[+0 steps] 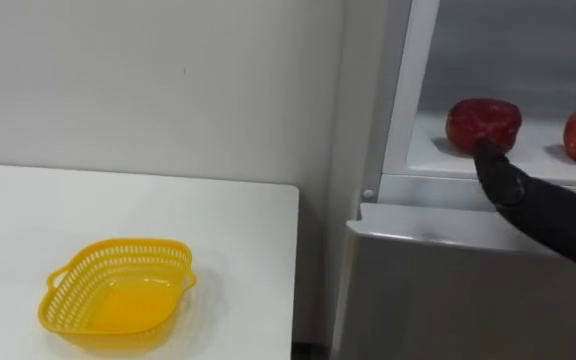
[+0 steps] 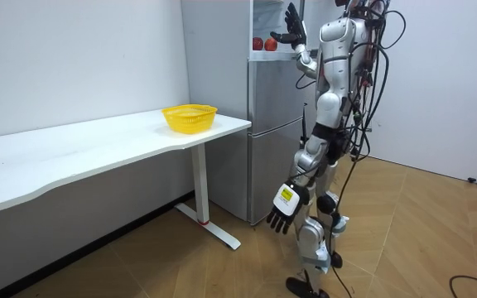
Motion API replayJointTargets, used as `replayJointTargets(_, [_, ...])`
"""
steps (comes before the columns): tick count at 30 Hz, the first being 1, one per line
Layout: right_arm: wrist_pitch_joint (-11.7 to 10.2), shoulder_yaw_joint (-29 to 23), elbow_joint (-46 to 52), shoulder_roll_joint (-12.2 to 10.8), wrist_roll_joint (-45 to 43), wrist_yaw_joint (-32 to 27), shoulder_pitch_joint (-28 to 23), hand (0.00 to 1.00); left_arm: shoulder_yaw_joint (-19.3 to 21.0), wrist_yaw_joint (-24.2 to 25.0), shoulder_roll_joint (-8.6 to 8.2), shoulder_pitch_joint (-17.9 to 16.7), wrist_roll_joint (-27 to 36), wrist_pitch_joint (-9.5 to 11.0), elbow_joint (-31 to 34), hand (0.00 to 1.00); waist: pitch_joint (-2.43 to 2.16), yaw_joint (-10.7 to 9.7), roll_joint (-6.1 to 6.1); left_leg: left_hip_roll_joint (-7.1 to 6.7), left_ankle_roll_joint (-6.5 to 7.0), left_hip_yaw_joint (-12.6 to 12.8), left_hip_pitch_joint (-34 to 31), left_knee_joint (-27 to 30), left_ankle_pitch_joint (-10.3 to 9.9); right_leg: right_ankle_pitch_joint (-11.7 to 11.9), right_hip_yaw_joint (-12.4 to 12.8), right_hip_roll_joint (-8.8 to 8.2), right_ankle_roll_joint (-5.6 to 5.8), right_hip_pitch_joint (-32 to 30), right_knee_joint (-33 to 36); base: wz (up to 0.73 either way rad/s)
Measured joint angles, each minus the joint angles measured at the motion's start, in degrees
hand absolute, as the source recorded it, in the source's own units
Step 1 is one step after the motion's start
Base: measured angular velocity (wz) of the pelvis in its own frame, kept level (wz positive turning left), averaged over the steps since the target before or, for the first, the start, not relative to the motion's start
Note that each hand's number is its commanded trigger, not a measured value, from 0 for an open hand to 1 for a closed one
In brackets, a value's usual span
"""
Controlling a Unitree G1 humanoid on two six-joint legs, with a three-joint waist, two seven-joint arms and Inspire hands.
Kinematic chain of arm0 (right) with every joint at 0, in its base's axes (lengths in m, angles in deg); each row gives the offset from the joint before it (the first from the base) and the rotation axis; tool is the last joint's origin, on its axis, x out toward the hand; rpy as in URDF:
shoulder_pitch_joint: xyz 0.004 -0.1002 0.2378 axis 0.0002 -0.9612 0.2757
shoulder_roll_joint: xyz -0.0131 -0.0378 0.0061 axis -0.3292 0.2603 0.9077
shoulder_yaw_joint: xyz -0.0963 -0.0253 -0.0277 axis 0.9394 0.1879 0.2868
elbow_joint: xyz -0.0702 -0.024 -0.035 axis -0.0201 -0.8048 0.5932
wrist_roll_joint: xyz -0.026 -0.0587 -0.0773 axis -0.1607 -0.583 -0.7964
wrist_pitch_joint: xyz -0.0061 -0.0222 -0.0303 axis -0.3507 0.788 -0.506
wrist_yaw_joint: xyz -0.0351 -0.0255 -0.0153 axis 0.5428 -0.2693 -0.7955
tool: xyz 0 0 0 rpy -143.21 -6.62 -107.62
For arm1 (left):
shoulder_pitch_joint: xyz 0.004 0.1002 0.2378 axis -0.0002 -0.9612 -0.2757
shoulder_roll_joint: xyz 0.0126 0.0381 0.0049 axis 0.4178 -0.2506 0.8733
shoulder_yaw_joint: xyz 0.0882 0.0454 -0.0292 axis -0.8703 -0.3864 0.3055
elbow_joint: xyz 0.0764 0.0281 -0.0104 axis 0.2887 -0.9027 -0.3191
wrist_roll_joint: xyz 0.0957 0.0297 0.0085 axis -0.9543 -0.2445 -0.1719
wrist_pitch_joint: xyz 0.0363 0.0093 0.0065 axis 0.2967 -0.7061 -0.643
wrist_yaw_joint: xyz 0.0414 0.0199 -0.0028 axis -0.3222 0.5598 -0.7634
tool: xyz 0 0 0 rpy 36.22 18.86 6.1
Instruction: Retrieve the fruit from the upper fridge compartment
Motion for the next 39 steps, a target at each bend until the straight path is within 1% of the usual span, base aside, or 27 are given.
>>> replayJointTargets(2, [0.8,-0.9,-1.2,0.5,2.2,0.5,1.5,0.00,0.5,0.9,0.06,0.0,-0.4,-0.7,0.5,0.00,-0.03,-0.1,-0.06,-0.01,0.00,-0.6,0.0,0.0,0.0,0.0,-0.5,-0.01,-0.02,0.0,0.0,0.15])
replayJointTargets(3, [1.3,-1.2,-2.5,1.7,4.1,0.5,2.3,0.00,0.6,1.4,0.09,0.1,-0.6,-1.0,0.7,0.00,-0.03,-0.1,-0.08,-0.01,0.02,-1.1,0.1,0.1,0.0,0.0,-0.8,-0.01,-0.06,0.1,0.0,0.09])
replayJointTargets(4, [1.8,-1.2,-3.1,2.3,5.2,0.6,2.8,0.00,0.6,1.5,0.09,0.1,-0.6,-1.2,1.0,0.00,-0.03,-0.1,-0.12,-0.01,0.04,-1.1,0.1,0.1,0.0,0.0,-0.9,-0.01,-0.06,0.1,0.0,0.07])
replayJointTargets(6, [3.9,-1.2,-4.2,4.2,8.5,1.3,4.4,0.00,0.6,1.9,0.10,-0.2,-0.6,-1.6,1.6,0.00,0.00,0.1,-0.20,-0.01,0.08,-1.2,0.0,0.1,0.1,0.1,-0.9,-0.01,-0.08,0.2,0.0,0.00])
replayJointTargets(7, [4.1,-1.2,-4.8,4.3,8.9,1.6,5.1,0.00,0.6,2.0,0.11,-0.3,-0.6,-1.7,1.6,0.00,0.01,0.1,-0.18,-0.01,0.08,-1.3,0.0,0.1,0.1,0.1,-0.9,-0.01,-0.09,0.3,0.0,0.00])
replayJointTargets(9, [4.9,-1.6,-7.8,4.9,9.7,2.0,8.2,0.00,0.8,3.1,0.13,-0.7,-1.0,-2.2,1.6,0.00,0.10,0.0,-0.41,-0.03,0.08,-1.4,0.1,0.1,0.1,0.0,-1.0,-0.07,-0.08,0.5,-0.1,0.02])
replayJointTargets(11, [5.5,-2.6,-8.8,5.2,9.8,2.4,9.8,0.00,0.9,4.0,0.18,-0.4,-1.8,-2.3,1.6,0.00,0.19,0.0,-0.77,-0.05,0.08,-1.5,0.0,0.1,0.1,0.0,-1.2,-0.08,-0.08,0.6,-0.2,0.05])
replayJointTargets(12, [5.5,-2.8,-9.7,5.5,10.3,2.6,10.9,0.00,0.9,4.3,0.24,-0.4,-1.8,-2.4,1.6,0.00,0.16,0.0,-0.98,-0.06,0.08,-1.7,0.0,0.3,0.1,0.1,-1.3,-0.09,-0.09,0.7,-0.4,0.06])
replayJointTargets(14, [5.6,-2.9,-12.1,5.8,11.7,3.7,12.6,0.00,0.9,4.5,0.33,-0.4,-1.8,-2.7,1.6,0.00,0.25,-0.1,-1.31,-0.06,0.08,-1.9,0.1,0.6,0.1,0.1,-1.6,-0.08,-0.18,1.0,-0.9,0.06])
replayJointTargets(17, [6.5,-2.9,-14.8,6.1,12.9,5.7,13.6,0.00,0.9,5.5,0.46,-0.1,-1.8,-3.3,1.6,0.00,0.43,-0.1,-1.60,-0.04,0.07,-2.7,0.0,0.9,0.1,0.1,-2.4,-0.11,-0.21,1.1,-0.9,0.10])
replayJointTargets(18, [7.3,-2.9,-15.4,6.1,13.6,6.8,14.1,0.00,0.9,5.9,0.44,0.0,-1.8,-3.3,1.7,0.00,0.43,-0.1,-1.60,-0.04,0.07,-2.7,-0.2,0.9,0.1,0.1,-2.5,-0.11,-0.22,1.0,-0.9,0.06])
replayJointTargets(19, [8.2,-3.0,-15.7,6.1,14.1,7.5,14.5,0.00,1.1,6.5,0.46,0.0,-1.8,-3.6,1.9,0.00,0.41,0.0,-1.61,-0.04,0.07,-2.7,-0.5,1.0,0.1,0.1,-2.5,-0.12,-0.22,0.9,-0.9,0.00])
replayJointTargets(23, [9.8,-3.0,-17.3,6.2,14.1,9.7,14.8,0.00,1.7,8.1,0.47,-1.2,-2.3,-4.8,4.4,0.00,0.21,0.1,-1.88,-0.04,0.07,-2.9,-1.3,1.3,0.1,0.2,-2.7,-0.13,-0.30,0.5,-0.8,0.01])
replayJointTargets(24, [10.7,-3.0,-18.2,6.3,14.1,10.4,15.0,0.00,2.1,8.6,0.47,-1.8,-2.8,-4.9,5.6,0.00,0.12,0.1,-2.01,-0.04,0.07,-2.9,-1.4,1.3,0.1,0.2,-2.8,-0.13,-0.30,0.4,-0.8,0.03])
replayJointTargets(27, [12.4,-2.9,-19.9,6.3,14.1,12.3,16.4,0.00,2.2,9.9,0.47,-2.5,-3.9,-5.1,7.1,0.00,0.08,0.2,-2.06,-0.04,0.07,-2.9,-1.4,1.6,0.1,0.2,-2.8,-0.13,-0.33,0.5,-0.8,0.00])
replayJointTargets(29, [12.5,-2.9,-19.9,6.4,14.0,13.5,16.8,0.00,2.2,10.5,0.44,-3.0,-4.4,-5.4,8.4,0.00,0.04,0.4,-2.08,-0.04,0.07,-2.9,-1.5,1.7,0.1,0.2,-2.8,-0.12,-0.33,0.5,-0.8,0.00])
replayJointTargets(32, [12.6,-2.9,-19.9,7.2,13.9,15.0,17.0,0.00,2.2,11.1,0.45,-3.0,-4.5,-5.7,9.3,0.00,-0.15,1.2,-2.08,-0.04,0.07,-3.0,-1.4,1.7,0.1,0.2,-2.8,-0.13,-0.36,0.6,-0.8,0.00])
replayJointTargets(35, [13.3,-2.8,-19.9,7.5,13.9,16.1,17.0,0.00,2.2,11.1,0.54,-3.2,-4.5,-5.9,9.8,0.00,-0.36,1.4,-2.25,-0.04,0.07,-3.2,-1.3,1.7,0.1,0.2,-2.9,-0.12,-0.37,0.8,-0.8,0.03])
replayJointTargets(39, [13.7,-2.7,-20.7,7.5,13.9,17.2,17.0,0.00,2.2,11.0,0.53,-4.1,-4.4,-6.0,10.6,0.00,-0.40,1.6,-2.32,-0.04,0.07,-3.2,-1.2,1.7,0.1,0.3,-2.9,-0.13,-0.41,0.9,-0.8,0.00])
